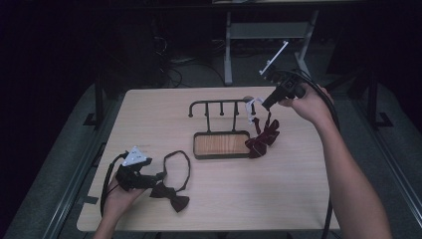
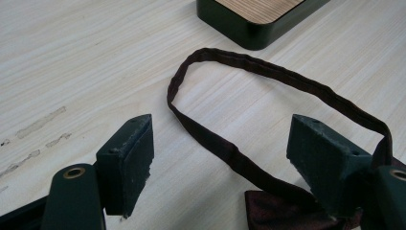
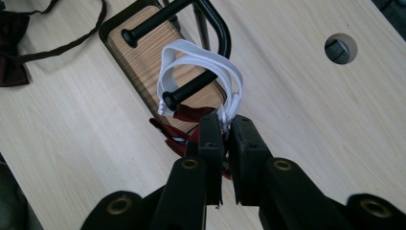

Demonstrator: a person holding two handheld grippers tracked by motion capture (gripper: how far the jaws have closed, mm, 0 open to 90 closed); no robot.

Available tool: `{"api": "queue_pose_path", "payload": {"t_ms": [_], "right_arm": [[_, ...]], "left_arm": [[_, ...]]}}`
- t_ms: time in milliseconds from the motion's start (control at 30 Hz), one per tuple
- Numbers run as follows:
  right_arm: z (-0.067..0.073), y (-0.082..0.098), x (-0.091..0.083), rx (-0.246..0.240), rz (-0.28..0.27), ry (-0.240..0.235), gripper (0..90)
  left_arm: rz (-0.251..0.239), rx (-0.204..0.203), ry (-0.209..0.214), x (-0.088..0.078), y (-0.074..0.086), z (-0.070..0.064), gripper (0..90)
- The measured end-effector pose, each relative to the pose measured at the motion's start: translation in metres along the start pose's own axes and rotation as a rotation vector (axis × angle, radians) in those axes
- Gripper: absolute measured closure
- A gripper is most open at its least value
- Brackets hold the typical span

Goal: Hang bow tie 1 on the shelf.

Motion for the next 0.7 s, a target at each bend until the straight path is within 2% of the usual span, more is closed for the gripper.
{"api": "queue_pose_path", "payload": {"t_ms": [467,700], "right_arm": [[-0.008,0.005,0.014,0.028,0.006,-0.011,82.6],[-0.009,0.011,0.017,0.034,0.012,-0.020,78.7]], "left_arm": [[0.008,0.005,0.005,0.002,0.001,-0.002,24.9],[0.011,0.003,0.008,0.002,0.001,-0.002,24.9]]}}
Point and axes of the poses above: each handheld gripper's, and its own axes: x roughly forward along the jaws, y roughly out of its underside, z roughly to its left, the point moved 7 cm from there along x, roughly forward along the jaws, and after that the axes turned 10 degrees about -y, right-handed, at the moved point
